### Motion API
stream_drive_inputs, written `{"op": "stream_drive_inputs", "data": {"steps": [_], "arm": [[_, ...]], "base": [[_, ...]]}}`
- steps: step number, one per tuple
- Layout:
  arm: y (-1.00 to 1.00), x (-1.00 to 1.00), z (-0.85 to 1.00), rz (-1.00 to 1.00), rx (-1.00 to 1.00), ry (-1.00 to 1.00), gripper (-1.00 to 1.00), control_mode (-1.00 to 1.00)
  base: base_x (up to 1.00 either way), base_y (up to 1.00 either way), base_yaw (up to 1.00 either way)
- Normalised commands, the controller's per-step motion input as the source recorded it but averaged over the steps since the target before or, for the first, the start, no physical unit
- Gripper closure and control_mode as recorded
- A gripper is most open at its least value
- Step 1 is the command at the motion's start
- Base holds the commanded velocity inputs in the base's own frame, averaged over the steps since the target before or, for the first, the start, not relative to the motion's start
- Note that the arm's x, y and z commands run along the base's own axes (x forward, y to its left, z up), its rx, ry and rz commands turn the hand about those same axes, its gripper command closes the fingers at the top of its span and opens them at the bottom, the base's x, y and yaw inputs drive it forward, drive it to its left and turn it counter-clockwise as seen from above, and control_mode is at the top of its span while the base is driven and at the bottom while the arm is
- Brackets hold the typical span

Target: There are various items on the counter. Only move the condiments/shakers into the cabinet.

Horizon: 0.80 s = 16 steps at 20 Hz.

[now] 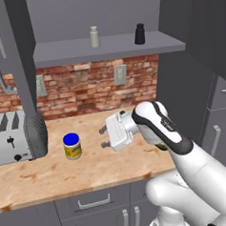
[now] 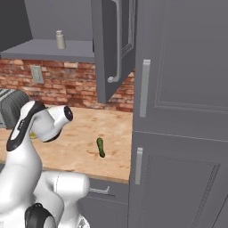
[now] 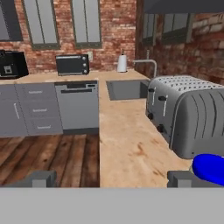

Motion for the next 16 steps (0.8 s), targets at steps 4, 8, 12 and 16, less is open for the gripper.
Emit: {"op": "stream_drive_inputs", "data": {"steps": [4, 8, 12, 16], "arm": [[0.11, 0.28, -0.1, 0.04, 0.0, 0.14, -1.0, -1.0], [0.01, 0.24, -0.11, 0.06, 0.0, 0.12, -1.0, -1.0], [0.0, 0.29, -0.12, 0.07, 0.0, 0.1, -1.0, -1.0], [0.05, 0.3, -0.12, 0.07, 0.0, 0.04, -1.0, -1.0]], "base": [[0.0, 0.0, 0.0], [0.0, 0.0, 0.0], [0.0, 0.0, 0.0], [0.0, 0.0, 0.0]]}}
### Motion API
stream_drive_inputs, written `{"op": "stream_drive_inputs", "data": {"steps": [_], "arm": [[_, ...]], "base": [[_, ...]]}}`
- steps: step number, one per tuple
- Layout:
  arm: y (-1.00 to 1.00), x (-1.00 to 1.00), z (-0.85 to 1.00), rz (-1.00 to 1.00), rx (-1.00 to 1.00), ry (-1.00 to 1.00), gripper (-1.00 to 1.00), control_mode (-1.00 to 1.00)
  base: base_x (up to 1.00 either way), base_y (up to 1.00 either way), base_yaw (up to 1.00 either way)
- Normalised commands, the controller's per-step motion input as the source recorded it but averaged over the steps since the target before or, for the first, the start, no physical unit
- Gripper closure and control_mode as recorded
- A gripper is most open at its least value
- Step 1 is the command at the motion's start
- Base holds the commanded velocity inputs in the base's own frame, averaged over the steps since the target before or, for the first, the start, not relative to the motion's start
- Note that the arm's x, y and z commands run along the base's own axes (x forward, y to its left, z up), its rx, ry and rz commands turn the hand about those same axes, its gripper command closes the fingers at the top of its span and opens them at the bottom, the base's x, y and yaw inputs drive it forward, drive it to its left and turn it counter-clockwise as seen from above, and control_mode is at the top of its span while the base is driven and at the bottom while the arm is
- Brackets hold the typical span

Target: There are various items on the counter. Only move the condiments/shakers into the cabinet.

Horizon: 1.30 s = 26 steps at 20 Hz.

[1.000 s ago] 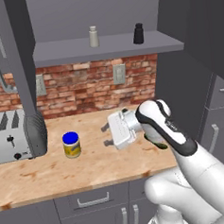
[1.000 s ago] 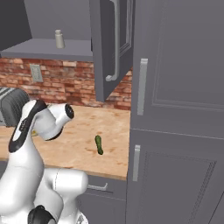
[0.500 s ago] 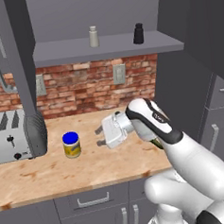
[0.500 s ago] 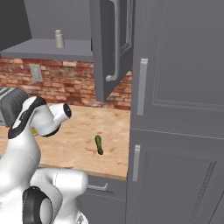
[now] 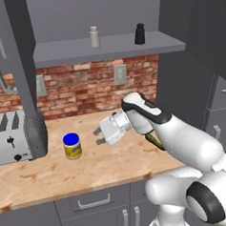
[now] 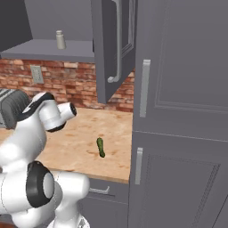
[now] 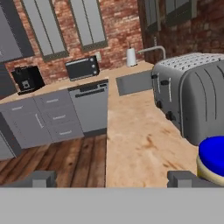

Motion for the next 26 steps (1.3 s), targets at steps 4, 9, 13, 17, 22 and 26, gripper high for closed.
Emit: {"op": "stream_drive_inputs", "data": {"steps": [4, 9, 13, 17, 22, 26], "arm": [[0.11, 0.21, -0.14, 0.06, 0.0, 0.0, -1.0, -1.0], [0.13, 0.1, -0.17, 0.05, 0.0, 0.0, -1.0, -1.0], [0.14, 0.11, -0.2, 0.04, 0.0, 0.0, -1.0, -1.0], [0.11, 0.14, -0.13, 0.0, 0.0, -0.03, -1.0, -1.0], [0.0, 0.15, -0.06, 0.0, 0.0, -0.04, -1.0, -1.0], [0.0, 0.17, -0.06, 0.0, 0.0, -0.05, -1.0, -1.0]], "base": [[0.0, 0.0, 0.0], [0.0, 0.0, 0.0], [0.0, 0.0, 0.0], [0.0, 0.0, 0.0], [0.0, 0.0, 0.0], [0.0, 0.0, 0.0]]}}
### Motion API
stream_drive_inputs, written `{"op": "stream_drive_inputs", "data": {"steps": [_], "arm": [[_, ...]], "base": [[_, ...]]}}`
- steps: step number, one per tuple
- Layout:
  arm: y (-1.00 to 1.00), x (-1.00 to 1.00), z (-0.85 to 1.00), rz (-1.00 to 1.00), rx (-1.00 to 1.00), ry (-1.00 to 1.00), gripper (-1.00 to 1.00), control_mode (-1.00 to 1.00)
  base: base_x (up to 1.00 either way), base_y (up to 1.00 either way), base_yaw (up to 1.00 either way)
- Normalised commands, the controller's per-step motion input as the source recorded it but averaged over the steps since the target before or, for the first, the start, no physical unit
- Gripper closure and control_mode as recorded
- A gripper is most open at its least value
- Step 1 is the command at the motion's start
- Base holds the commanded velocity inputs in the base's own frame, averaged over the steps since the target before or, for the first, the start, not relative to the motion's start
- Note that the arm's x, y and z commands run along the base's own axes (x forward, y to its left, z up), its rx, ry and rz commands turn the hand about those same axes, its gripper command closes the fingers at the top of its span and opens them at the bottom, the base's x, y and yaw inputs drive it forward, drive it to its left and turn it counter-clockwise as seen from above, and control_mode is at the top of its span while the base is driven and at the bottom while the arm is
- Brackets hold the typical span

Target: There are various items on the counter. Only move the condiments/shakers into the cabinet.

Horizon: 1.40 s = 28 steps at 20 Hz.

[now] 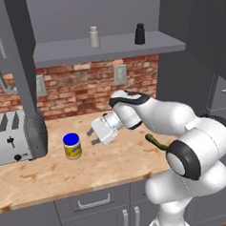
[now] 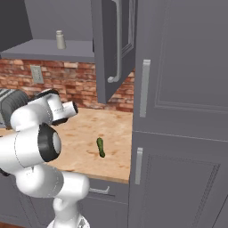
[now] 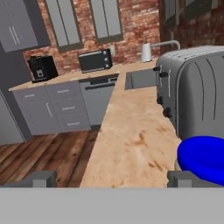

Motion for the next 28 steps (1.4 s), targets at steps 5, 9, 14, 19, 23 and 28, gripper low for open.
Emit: {"op": "stream_drive_inputs", "data": {"steps": [5, 9, 14, 19, 23, 28], "arm": [[0.04, 0.18, -0.06, 0.0, 0.0, -0.02, -1.0, -1.0], [0.07, 0.16, -0.08, 0.0, 0.0, 0.0, -1.0, -1.0], [0.13, 0.12, -0.12, 0.0, 0.0, 0.0, -1.0, -1.0], [0.12, 0.21, -0.14, 0.0, 0.0, 0.0, -1.0, -1.0], [0.09, 0.2, -0.11, 0.0, 0.0, 0.0, -1.0, -1.0], [0.09, 0.24, -0.13, 0.0, -0.01, 0.0, -1.0, -1.0]], "base": [[0.0, 0.0, 0.0], [0.0, 0.0, 0.0], [0.0, 0.0, 0.0], [0.0, 0.0, 0.0], [0.0, 0.0, 0.0], [0.0, 0.0, 0.0]]}}
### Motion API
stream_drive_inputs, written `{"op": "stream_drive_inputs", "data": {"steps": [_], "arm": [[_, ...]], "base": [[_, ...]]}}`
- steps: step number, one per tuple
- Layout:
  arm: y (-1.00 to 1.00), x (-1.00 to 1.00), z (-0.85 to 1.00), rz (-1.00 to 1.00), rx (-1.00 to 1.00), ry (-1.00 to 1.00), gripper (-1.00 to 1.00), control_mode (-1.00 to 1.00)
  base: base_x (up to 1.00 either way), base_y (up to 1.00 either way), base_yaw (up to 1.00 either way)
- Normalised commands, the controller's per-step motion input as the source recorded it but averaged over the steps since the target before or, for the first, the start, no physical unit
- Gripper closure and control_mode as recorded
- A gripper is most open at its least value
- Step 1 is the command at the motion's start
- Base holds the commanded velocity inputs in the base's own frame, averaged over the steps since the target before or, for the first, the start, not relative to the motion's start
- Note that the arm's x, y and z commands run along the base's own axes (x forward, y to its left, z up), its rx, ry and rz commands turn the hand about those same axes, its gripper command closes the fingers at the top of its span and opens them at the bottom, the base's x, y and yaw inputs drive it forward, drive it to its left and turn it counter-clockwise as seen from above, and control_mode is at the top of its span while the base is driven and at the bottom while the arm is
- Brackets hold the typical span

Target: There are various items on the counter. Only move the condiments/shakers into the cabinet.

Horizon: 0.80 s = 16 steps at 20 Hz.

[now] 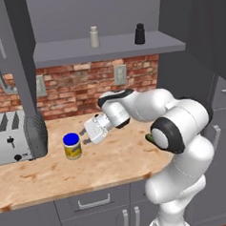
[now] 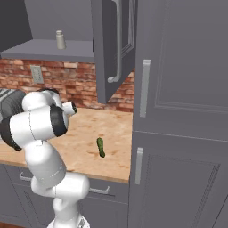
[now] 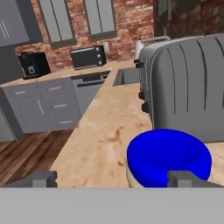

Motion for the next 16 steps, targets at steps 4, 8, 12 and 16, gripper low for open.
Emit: {"op": "stream_drive_inputs", "data": {"steps": [4, 8, 12, 16], "arm": [[0.05, 0.25, -0.21, 0.0, -0.01, 0.0, -1.0, -1.0], [0.0, 0.18, -0.3, 0.0, -0.03, 0.0, -1.0, -1.0], [0.01, 0.14, -0.16, 0.0, -0.01, -0.01, -1.0, -1.0], [0.13, 0.11, -0.02, 0.0, 0.0, 0.0, -1.0, -1.0]], "base": [[0.0, 0.0, 0.0], [0.0, 0.0, 0.0], [0.0, 0.0, 0.0], [0.0, 0.0, 0.0]]}}
